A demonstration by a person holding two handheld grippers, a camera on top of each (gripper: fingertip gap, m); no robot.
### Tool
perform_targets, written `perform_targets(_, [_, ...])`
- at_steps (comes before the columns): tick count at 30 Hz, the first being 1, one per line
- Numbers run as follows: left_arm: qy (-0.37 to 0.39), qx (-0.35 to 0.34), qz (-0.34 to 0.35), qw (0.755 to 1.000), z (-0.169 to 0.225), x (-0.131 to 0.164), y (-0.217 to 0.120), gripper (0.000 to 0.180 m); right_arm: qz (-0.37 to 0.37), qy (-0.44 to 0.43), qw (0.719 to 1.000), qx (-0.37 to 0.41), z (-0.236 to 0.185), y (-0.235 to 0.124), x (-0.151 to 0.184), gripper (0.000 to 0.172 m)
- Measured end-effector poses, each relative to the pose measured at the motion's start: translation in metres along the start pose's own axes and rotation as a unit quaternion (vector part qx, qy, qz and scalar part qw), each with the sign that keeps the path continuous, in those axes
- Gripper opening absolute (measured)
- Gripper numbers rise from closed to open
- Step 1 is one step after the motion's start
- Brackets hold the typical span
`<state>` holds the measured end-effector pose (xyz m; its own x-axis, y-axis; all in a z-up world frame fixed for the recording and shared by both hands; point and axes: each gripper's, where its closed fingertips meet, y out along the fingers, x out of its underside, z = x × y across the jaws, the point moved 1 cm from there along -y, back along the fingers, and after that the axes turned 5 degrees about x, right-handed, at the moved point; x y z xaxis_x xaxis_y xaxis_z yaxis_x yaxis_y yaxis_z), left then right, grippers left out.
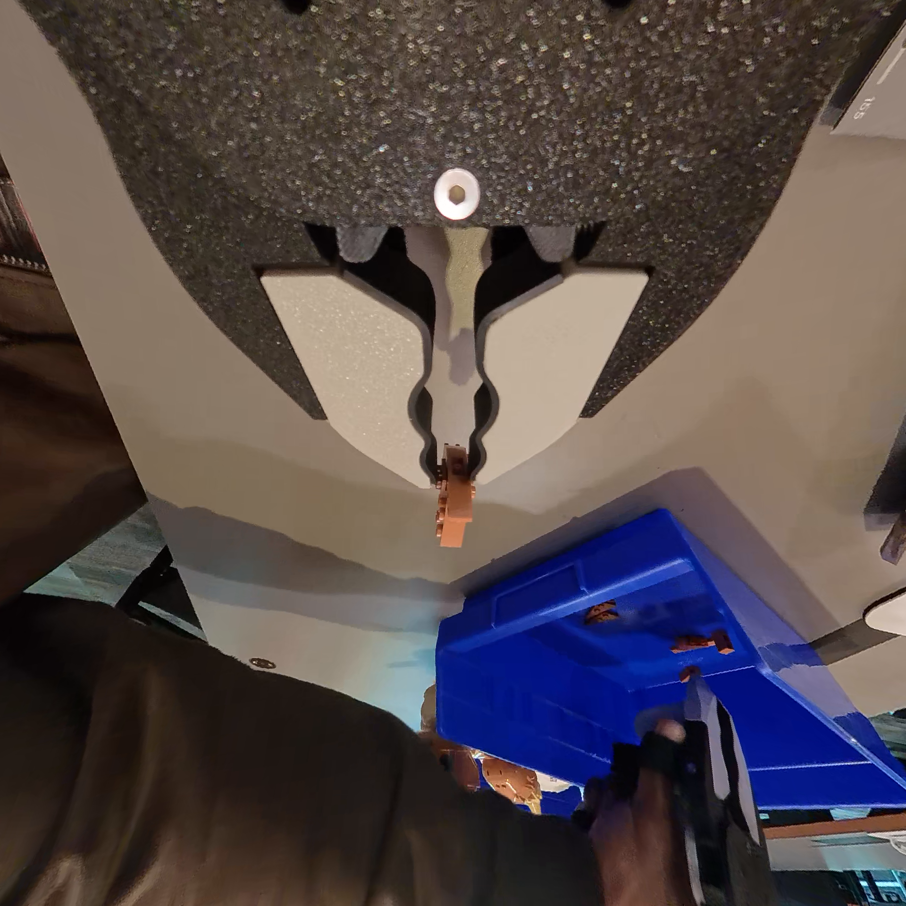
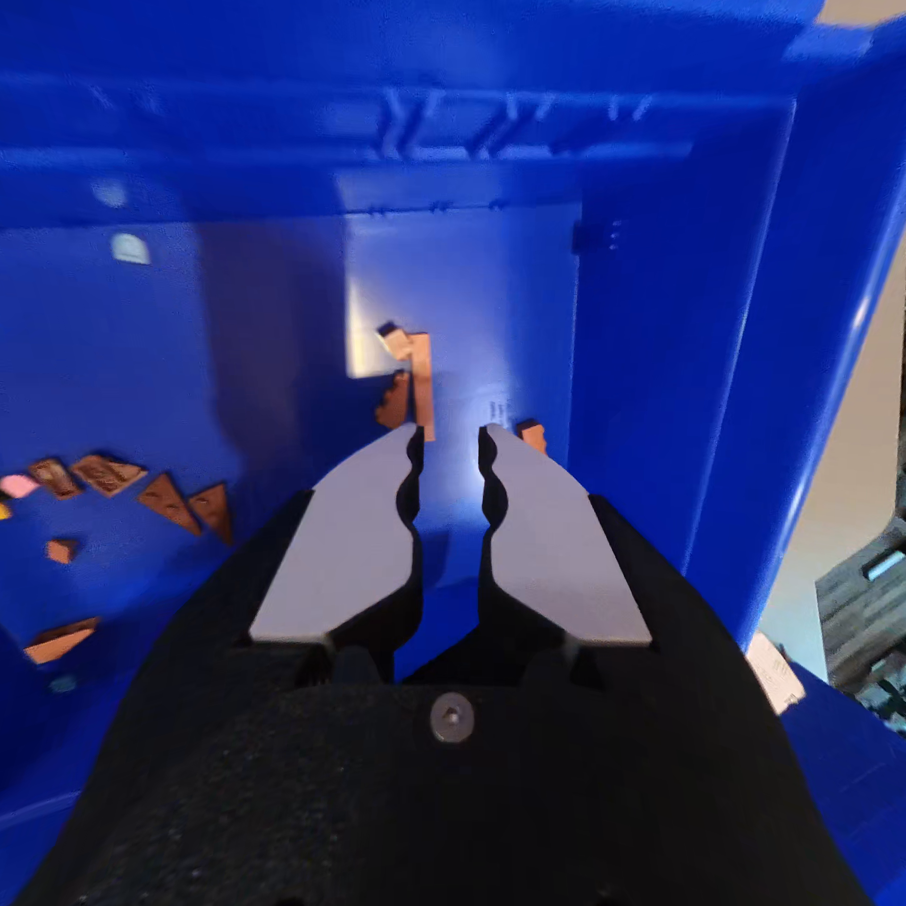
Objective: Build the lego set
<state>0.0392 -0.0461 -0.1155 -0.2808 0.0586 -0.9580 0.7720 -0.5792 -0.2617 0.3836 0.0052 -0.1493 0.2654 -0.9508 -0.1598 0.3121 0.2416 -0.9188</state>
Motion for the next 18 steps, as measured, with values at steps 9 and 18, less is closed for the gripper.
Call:
perform_targets(9, [-0.004,0.005,0.0,1.0,0.001,0.001,0.001,0.011,-0.056,-0.065,0.996,0.001,0.0,0.019,0.01,0.018])
perform_targets(18, [-0.006,0.005,-0.002,1.0,0.001,0.003,0.003,0.012,-0.018,-0.033,0.998,-0.049,-0.018,0.018,-0.004,0.018])
